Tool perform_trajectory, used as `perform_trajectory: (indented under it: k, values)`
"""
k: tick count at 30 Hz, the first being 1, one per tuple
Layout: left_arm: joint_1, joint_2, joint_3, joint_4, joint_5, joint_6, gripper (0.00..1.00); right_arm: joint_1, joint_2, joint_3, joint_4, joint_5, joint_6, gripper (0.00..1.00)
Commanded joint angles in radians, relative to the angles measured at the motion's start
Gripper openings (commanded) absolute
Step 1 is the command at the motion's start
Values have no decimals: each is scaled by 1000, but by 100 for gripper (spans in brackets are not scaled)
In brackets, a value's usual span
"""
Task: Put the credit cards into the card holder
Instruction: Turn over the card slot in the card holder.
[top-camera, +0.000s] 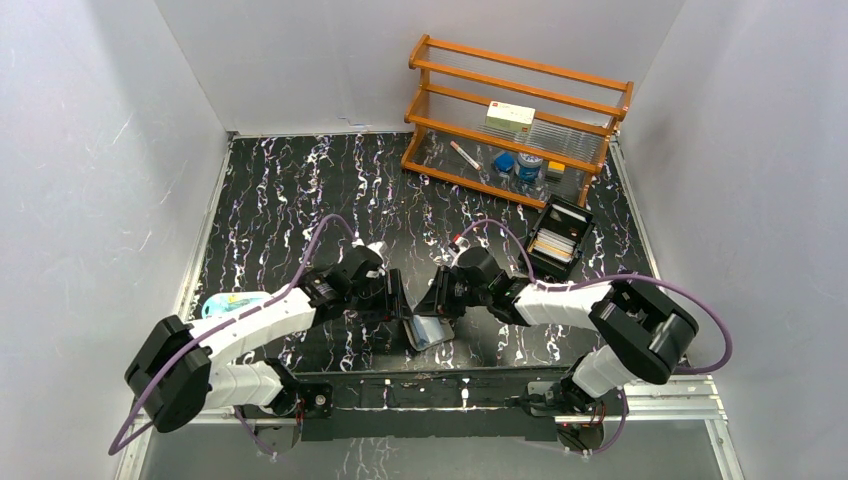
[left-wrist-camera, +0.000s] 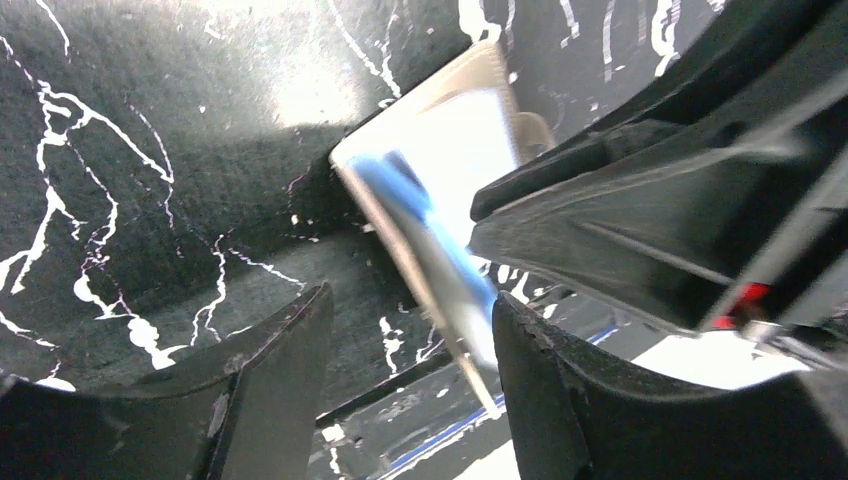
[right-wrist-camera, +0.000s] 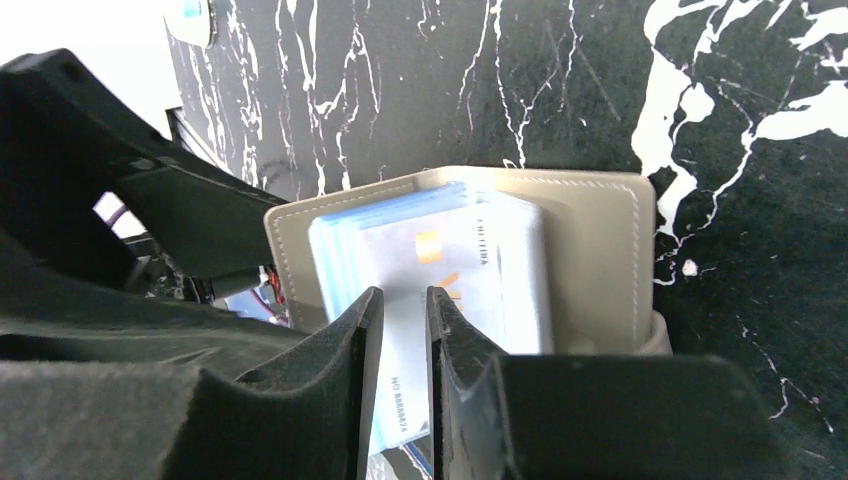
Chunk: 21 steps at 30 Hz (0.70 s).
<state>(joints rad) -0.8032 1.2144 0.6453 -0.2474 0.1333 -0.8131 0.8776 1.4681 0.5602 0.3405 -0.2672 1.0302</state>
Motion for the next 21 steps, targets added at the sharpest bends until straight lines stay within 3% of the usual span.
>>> perform_trajectory:
  k: [1, 11, 21]
  values:
    - [24, -60, -8, 29, 47, -36, 60, 12, 16, 21, 28, 1, -6, 30]
    - [35, -16, -12, 46, 67, -31, 61, 31, 29, 57, -27, 31, -40, 29]
    - [34, -29, -12, 33, 47, -16, 33, 40, 34, 65, -51, 50, -45, 28]
